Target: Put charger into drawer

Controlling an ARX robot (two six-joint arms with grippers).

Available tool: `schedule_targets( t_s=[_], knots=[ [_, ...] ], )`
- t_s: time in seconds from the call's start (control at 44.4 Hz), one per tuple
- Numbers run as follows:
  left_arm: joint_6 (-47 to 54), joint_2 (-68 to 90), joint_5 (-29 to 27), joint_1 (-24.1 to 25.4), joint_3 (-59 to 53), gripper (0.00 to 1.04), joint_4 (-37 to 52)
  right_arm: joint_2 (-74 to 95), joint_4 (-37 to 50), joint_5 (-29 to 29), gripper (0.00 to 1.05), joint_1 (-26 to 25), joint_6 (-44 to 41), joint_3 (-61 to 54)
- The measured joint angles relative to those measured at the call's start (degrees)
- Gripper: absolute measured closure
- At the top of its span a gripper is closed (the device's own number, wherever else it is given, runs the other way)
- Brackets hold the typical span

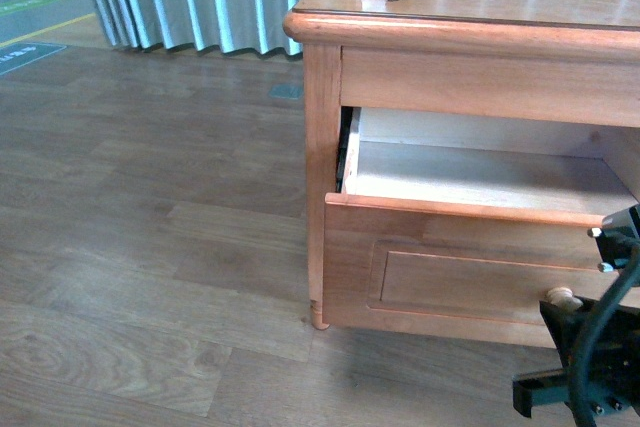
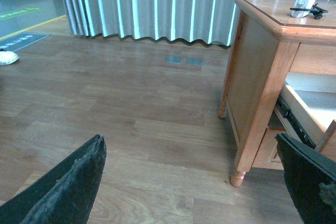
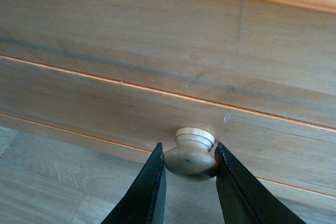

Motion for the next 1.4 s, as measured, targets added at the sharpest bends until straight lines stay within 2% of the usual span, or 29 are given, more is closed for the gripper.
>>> schedule_targets(
  t_s=[0.248, 0.406, 0.518, 0.676, 0.834, 0.879, 1.037, 1.307, 1.397],
  knots=[
    [0.0, 0.0, 0.0, 0.0, 0.0, 0.06, 0.0, -1.8, 1.0, -1.8, 0.82, 0.0, 0.2, -3.7],
    [0.0, 0.0, 0.0, 0.0, 0.0, 0.06, 0.0, -5.4, 0.7, -1.9, 0.53, -0.6, 0.5, -6.1],
    [0.0, 0.0, 0.0, 0.0, 0.0, 0.06, 0.0, -8.7, -1.7, -3.4, 0.39, -2.1, 0.5, -6.6],
    [0.0, 0.0, 0.0, 0.0, 0.0, 0.06, 0.0, -22.2, -14.2, -10.4, 0.07, -6.3, -0.4, -8.3],
    [0.0, 0.0, 0.0, 0.0, 0.0, 0.06, 0.0, -37.6, -27.8, -15.4, 0.08, -11.5, -0.6, -8.7],
    [0.0, 0.0, 0.0, 0.0, 0.0, 0.06, 0.0, -45.6, -34.6, -17.6, 0.08, -14.0, -0.6, -8.6],
    [0.0, 0.0, 0.0, 0.0, 0.0, 0.06, 0.0, -63.5, -49.4, -24.3, 0.08, -21.9, 0.1, -7.2],
    [0.0, 0.0, 0.0, 0.0, 0.0, 0.06, 0.0, -76.0, -57.2, -36.3, 0.08, -32.3, 0.8, -7.1],
    [0.0, 0.0, 0.0, 0.0, 0.0, 0.06, 0.0, -77.4, -58.4, -38.5, 0.08, -34.8, 1.3, -7.0]
  ],
)
